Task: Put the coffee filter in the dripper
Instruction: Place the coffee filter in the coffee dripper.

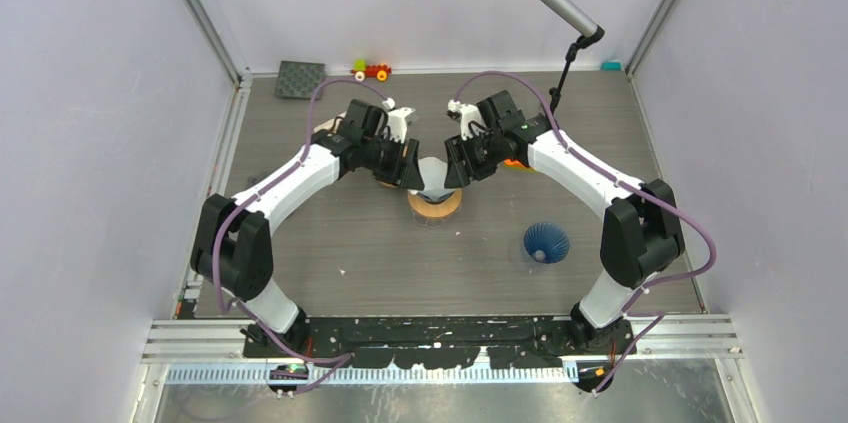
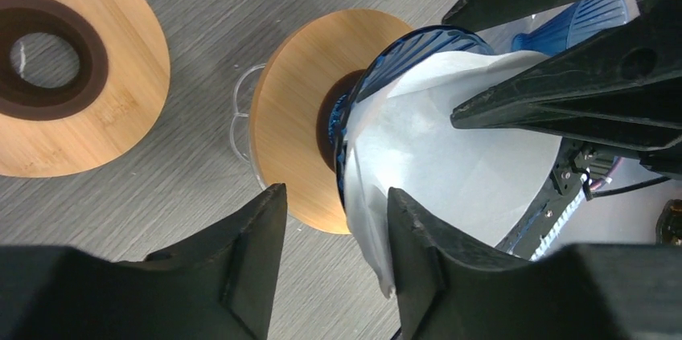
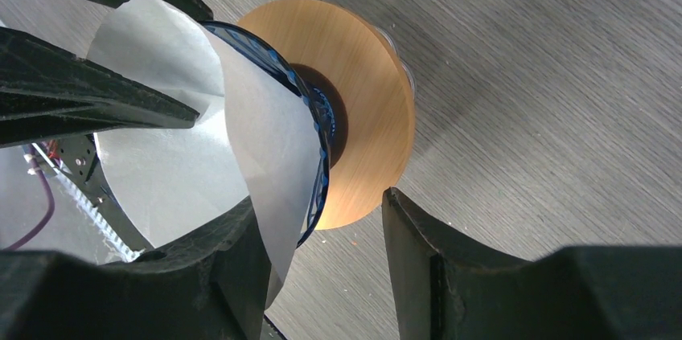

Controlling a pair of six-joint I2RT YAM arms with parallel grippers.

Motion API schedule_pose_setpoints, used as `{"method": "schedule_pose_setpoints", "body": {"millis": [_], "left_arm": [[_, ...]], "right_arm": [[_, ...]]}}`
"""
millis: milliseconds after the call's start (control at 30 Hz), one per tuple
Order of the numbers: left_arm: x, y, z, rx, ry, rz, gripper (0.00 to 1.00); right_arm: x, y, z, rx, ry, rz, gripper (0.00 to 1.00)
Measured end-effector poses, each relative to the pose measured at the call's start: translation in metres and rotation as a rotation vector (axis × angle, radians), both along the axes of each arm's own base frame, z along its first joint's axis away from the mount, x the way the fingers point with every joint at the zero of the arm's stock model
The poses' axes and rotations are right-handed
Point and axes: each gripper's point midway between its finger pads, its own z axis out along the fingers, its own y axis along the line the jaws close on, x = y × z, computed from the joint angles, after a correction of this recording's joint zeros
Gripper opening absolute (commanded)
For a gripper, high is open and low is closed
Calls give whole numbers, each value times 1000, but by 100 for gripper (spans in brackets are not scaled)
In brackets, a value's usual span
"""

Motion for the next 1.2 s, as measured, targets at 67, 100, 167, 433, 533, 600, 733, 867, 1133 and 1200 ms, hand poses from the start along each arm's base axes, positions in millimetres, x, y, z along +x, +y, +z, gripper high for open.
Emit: {"method": "schedule_pose_setpoints", "body": {"millis": [67, 100, 167, 433, 533, 600, 733, 867, 1133, 1200], "left_arm": [[-2, -2, 1, -7, 3, -7, 42], [-2, -4, 1, -11, 3, -13, 41], [-2, -6, 2, -13, 1, -20, 40], [1, -13, 2, -8, 4, -32, 28], [2, -14, 4, -5, 3, -34, 21], [4, -14, 4, -2, 3, -33, 15], [6, -16, 5, 2, 2, -35, 8], [6, -18, 5, 11, -12, -45, 6], [6, -16, 3, 43, -28, -59, 38], [5, -14, 1, 53, -28, -60, 44]], "right_arm": [[0, 0, 0, 0, -1, 0, 55], [0, 0, 0, 1, -1, 0, 55], [0, 0, 0, 0, 0, 0, 54], [3, 1, -5, -4, 5, 0, 54], [3, 2, -5, -4, 5, 0, 54], [4, 2, -6, -5, 7, 1, 54], [3, 3, -8, -6, 12, 4, 54], [2, 4, -8, -6, 15, 6, 54], [4, 2, -9, -15, 10, 1, 54], [4, 2, -10, -18, 7, 0, 54]]}}
